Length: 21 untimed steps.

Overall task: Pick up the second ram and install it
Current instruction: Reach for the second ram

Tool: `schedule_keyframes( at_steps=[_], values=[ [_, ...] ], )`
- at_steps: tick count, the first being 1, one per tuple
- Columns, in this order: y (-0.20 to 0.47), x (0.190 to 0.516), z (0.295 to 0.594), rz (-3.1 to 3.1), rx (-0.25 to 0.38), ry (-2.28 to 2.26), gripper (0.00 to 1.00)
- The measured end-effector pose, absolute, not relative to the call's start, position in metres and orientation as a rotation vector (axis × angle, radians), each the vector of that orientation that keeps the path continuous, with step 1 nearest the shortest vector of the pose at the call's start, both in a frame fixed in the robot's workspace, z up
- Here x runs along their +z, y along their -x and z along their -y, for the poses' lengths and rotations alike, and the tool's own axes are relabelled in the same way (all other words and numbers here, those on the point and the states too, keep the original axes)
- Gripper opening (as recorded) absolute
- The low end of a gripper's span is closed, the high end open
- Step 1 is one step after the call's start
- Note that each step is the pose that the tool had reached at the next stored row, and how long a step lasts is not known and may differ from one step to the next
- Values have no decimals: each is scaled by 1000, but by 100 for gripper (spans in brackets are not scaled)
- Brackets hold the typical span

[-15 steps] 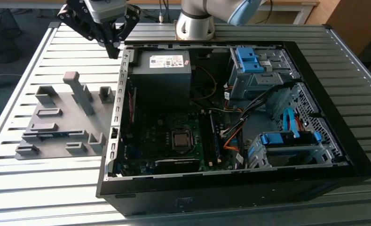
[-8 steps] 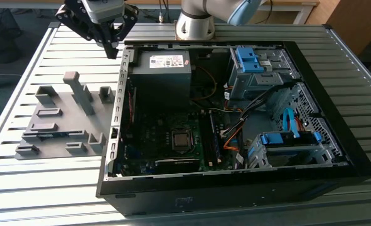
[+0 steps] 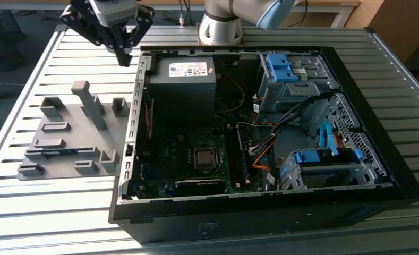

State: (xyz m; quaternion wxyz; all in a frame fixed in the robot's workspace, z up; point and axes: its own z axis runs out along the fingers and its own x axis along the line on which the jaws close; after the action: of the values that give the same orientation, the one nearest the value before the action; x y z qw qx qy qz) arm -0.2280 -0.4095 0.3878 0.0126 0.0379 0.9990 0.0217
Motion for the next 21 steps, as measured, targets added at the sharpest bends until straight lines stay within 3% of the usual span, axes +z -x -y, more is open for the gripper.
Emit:
schedule_keyframes(
  at_steps=[21],
  values=[
    [236,388,410,-3113,68,-118,11]
  ],
)
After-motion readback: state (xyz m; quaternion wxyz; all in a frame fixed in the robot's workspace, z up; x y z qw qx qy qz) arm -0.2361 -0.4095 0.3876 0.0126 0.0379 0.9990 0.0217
